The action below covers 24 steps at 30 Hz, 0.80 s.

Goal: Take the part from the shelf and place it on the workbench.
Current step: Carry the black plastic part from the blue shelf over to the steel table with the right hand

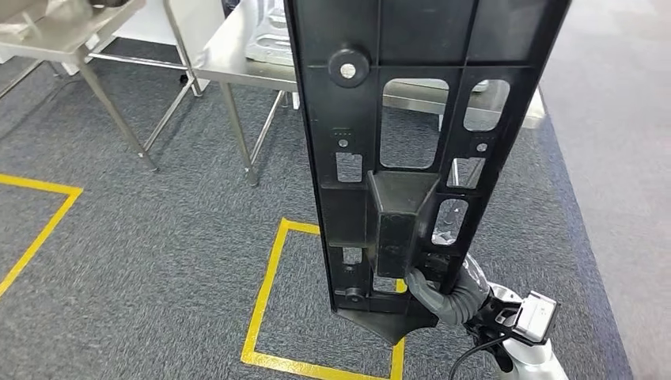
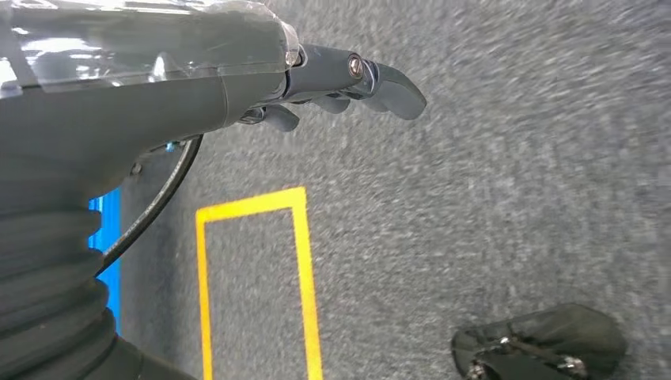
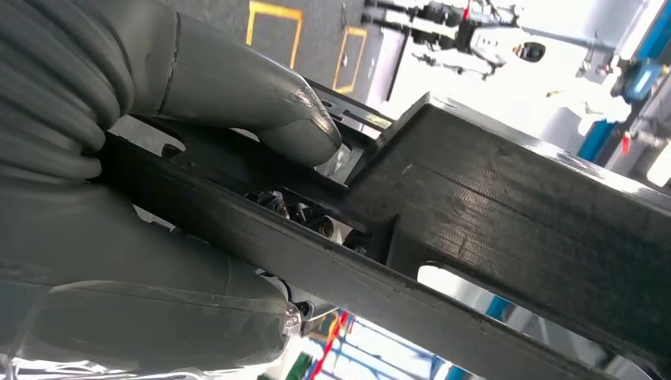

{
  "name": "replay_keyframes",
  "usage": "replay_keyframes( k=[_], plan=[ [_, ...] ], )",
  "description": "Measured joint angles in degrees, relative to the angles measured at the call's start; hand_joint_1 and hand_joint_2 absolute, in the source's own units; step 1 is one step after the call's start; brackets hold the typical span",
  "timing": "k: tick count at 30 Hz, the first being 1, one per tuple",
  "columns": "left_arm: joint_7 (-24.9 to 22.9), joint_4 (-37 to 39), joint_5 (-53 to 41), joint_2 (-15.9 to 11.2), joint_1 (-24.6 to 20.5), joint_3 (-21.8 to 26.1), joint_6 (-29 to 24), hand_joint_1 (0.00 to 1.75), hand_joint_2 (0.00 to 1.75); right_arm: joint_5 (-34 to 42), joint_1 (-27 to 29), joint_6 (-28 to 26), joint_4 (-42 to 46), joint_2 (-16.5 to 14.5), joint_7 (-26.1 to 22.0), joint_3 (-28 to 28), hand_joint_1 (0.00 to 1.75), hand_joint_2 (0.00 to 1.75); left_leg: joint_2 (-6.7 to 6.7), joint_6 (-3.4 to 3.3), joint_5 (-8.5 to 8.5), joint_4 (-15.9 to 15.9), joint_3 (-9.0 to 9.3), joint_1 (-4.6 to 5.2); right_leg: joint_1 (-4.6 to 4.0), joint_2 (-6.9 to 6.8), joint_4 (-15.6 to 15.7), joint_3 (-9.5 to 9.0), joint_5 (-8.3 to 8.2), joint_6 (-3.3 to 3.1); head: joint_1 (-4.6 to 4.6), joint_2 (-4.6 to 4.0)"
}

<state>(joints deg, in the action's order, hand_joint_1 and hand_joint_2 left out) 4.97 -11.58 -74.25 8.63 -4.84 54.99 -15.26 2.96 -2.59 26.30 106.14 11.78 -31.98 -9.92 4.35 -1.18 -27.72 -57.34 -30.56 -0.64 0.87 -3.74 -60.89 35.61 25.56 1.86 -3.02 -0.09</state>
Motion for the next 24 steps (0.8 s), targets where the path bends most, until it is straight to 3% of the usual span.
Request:
replay_keyframes(
  k=[2,4,5,7,9,10,11,12,13,14,16,17,21,22,24],
  plan=[
    [0.21,0.00,0.01,0.00,-0.04,-0.09,-0.19,0.00,1.75,0.04,-0.12,-0.01,0.03,0.00,-0.05,0.07,1.75,1.75,1.08,0.64,-0.41,-0.02,0.36,0.32,-0.57,-1.46,3.02,-1.41,-0.42,-0.70,0.00,0.00],
    [0.54,0.00,0.03,-0.02,-0.17,-0.28,-0.35,0.00,1.75,0.07,-0.09,-0.02,0.07,0.00,-0.06,0.13,1.75,1.75,2.12,1.34,-0.77,0.06,0.73,0.40,-0.61,0.04,3.13,-1.32,-0.44,-1.37,0.00,0.01],
    [0.77,0.00,0.05,-0.02,-0.26,-0.38,-0.43,0.00,1.75,0.08,-0.06,-0.09,0.14,0.00,-0.03,0.16,1.75,1.75,1.65,1.68,-1.20,-0.29,0.80,0.30,-0.46,0.70,3.28,-1.40,-0.51,-1.71,0.00,0.01],
    [1.26,0.00,0.14,-0.02,-0.33,-0.49,-0.70,0.00,1.75,0.07,-0.13,-0.47,0.29,0.01,0.10,0.17,1.75,1.75,-1.04,2.19,-3.69,-4.13,-0.72,0.09,-0.13,1.77,3.60,-1.62,-0.69,-2.47,-0.01,0.01],
    [1.66,0.00,0.08,-0.01,-0.22,-0.54,-0.96,0.00,1.75,0.03,-0.17,-0.96,0.35,0.03,0.28,0.16,1.75,1.75,-3.44,2.35,-7.23,-11.86,-4.55,0.03,-0.26,2.76,3.58,-1.61,-0.56,-2.93,-0.01,0.01],
    [1.77,0.00,-0.02,-0.01,-0.14,-0.59,-1.02,0.00,1.75,0.00,-0.11,-1.10,0.35,0.04,0.37,0.17,1.75,1.75,-3.79,2.37,-8.12,-15.12,-6.38,0.03,-0.36,3.35,3.56,-1.63,-0.43,-3.03,-0.01,0.01],
    [1.79,0.00,-0.13,-0.02,-0.06,-0.63,-1.07,0.00,1.75,-0.06,-0.03,-1.16,0.35,0.04,0.45,0.18,1.75,1.75,-3.94,2.32,-7.94,-16.72,-7.51,0.03,-0.46,3.91,3.52,-1.71,-0.26,-3.10,-0.01,0.01],
    [1.80,0.00,-0.21,-0.02,-0.01,-0.68,-1.10,0.00,1.75,-0.14,0.06,-1.16,0.36,0.04,0.50,0.19,1.75,1.75,-3.97,2.16,-6.55,-15.96,-7.54,0.04,-0.55,4.38,3.47,-1.91,-0.05,-3.10,-0.01,0.01],
    [1.81,0.00,-0.25,-0.03,0.02,-0.71,-1.12,0.00,1.75,-0.23,0.13,-1.17,0.38,0.04,0.51,0.22,1.75,1.75,-4.01,1.88,-4.42,-13.28,-6.61,0.06,-0.63,4.75,3.43,-2.18,0.15,-3.04,-0.01,0.01],
    [1.81,0.00,-0.30,-0.06,0.01,-0.72,-1.14,0.00,1.75,-0.36,0.19,-1.21,0.42,0.04,0.50,0.27,1.75,1.75,-4.20,1.44,-2.08,-9.20,-5.00,0.15,-0.67,4.99,3.38,-2.50,0.38,-2.94,0.00,0.01],
    [1.81,0.00,-0.39,-0.18,-0.15,-0.76,-1.15,0.00,1.75,-0.63,0.27,-1.33,0.54,0.04,0.42,0.46,1.75,1.75,-4.54,0.64,0.25,-2.52,-2.24,0.41,-0.85,5.31,3.27,-2.90,0.83,-2.44,0.00,0.01],
    [1.81,0.00,-0.45,-0.23,-0.22,-0.78,-1.15,0.00,1.75,-0.77,0.35,-1.40,0.64,0.04,0.36,0.58,1.75,1.75,-4.68,0.28,0.41,-0.82,-1.61,0.56,-0.83,5.41,3.23,-3.04,0.86,-2.08,0.00,0.01],
    [1.78,0.00,-0.59,-0.21,-0.23,-0.83,-1.11,0.00,1.75,-0.95,0.69,-1.63,1.08,-0.06,0.17,0.92,1.75,1.75,-4.57,-0.93,0.16,0.34,-0.10,0.41,-0.63,5.07,0.98,-2.54,0.97,-0.66,0.00,0.01],
    [1.77,0.00,-0.62,-0.19,-0.26,-0.83,-1.10,0.00,1.75,-0.96,0.69,-1.68,1.21,-0.09,0.10,1.03,1.75,1.75,-4.55,-1.15,0.09,0.46,0.41,0.30,-0.50,4.79,-0.95,-1.45,1.95,-0.38,0.00,0.01],
    [1.75,0.00,-0.66,-0.20,-0.33,-0.84,-1.06,0.00,1.75,-0.97,0.84,-1.75,1.38,-0.11,-0.02,1.24,1.75,1.75,-4.52,-1.31,-0.40,0.52,1.03,0.27,-0.18,4.36,-7.66,2.76,4.66,0.29,0.00,0.01]
  ],
)
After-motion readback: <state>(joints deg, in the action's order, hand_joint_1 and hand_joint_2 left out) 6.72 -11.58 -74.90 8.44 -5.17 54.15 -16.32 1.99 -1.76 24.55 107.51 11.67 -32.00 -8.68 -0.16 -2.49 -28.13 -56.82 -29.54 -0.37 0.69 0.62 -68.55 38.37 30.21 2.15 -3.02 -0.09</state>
